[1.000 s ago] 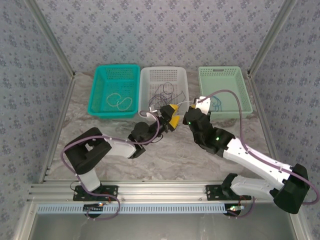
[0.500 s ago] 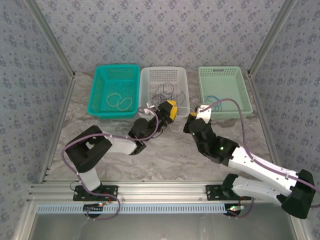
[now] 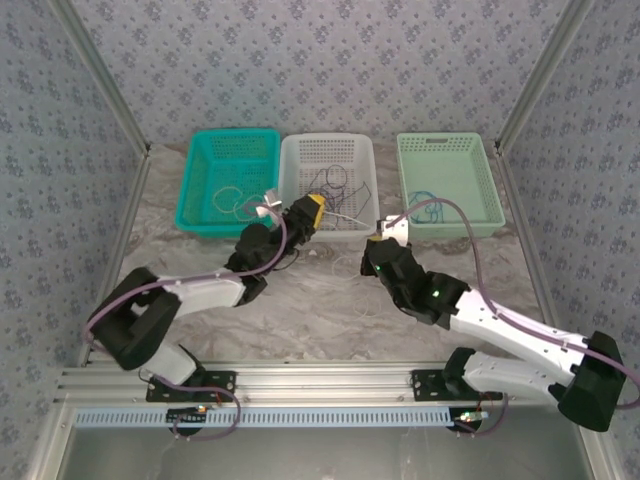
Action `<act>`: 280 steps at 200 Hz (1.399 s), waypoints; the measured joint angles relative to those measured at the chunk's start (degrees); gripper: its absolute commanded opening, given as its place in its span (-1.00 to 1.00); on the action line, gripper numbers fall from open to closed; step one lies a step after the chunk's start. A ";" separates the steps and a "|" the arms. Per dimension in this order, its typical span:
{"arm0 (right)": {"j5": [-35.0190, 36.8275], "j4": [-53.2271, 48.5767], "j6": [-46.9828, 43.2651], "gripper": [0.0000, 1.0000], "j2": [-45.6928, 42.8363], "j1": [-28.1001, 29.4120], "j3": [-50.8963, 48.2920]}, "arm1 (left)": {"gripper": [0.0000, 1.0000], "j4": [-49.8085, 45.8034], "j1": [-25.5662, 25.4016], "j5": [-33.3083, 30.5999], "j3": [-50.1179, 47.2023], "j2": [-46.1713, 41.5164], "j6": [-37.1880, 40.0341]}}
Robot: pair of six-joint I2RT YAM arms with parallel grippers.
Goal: Untangle the cables
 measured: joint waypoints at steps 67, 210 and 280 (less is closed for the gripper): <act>-7.45 0.83 0.42 -1.00 10.91 0.44 5.11 | -1.00 -24.24 3.76 7.61 6.23 -10.73 18.12; -14.32 7.08 -0.11 0.60 24.06 1.66 16.87 | -1.00 -60.26 22.51 13.70 25.97 -21.53 48.19; -9.40 1.38 2.58 0.63 15.45 1.27 6.88 | -1.00 -66.18 28.24 14.56 35.32 -20.02 56.78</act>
